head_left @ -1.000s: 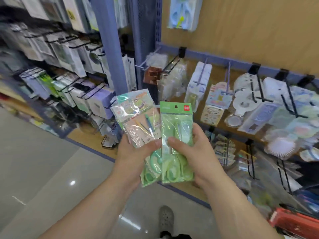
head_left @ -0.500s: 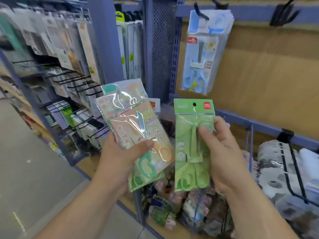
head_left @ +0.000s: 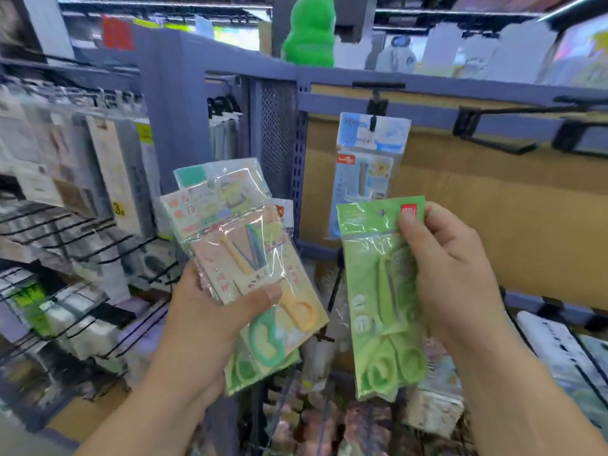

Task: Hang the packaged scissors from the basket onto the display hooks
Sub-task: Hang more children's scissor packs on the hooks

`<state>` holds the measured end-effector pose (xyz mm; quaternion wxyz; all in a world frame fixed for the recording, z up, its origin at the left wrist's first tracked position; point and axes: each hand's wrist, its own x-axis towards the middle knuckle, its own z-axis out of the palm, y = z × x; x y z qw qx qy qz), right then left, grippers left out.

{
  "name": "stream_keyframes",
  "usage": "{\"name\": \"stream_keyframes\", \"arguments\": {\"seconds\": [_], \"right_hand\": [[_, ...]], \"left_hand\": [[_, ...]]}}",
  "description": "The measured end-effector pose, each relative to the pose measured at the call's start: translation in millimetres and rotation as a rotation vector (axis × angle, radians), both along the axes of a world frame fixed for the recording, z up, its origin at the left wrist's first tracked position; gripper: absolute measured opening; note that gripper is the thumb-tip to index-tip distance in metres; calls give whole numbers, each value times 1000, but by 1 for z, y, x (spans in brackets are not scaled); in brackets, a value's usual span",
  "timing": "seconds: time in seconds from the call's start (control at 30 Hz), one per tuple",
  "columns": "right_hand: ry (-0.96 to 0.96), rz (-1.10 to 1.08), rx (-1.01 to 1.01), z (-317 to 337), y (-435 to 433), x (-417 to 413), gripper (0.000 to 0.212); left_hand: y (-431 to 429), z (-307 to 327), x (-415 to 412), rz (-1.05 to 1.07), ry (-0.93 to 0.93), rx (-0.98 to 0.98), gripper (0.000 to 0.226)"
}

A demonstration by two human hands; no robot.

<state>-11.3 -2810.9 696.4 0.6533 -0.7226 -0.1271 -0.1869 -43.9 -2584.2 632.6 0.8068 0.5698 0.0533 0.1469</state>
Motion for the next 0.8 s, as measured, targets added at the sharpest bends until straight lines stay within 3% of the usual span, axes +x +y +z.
{"name": "stream_keyframes", "arguments": {"seconds": [0.13,0.3,0.8], "right_hand": [[-102,-121,-97,24,14,-1,42],[-257,-262,-124,59,28,11,38],[-305,-391,-135,70,35,36,41]], "left_hand": [[8,8,15,-85,-15,12,85],[13,11,20,-182,-67,17,70],[23,20,24,-274,-92,69,77]]}}
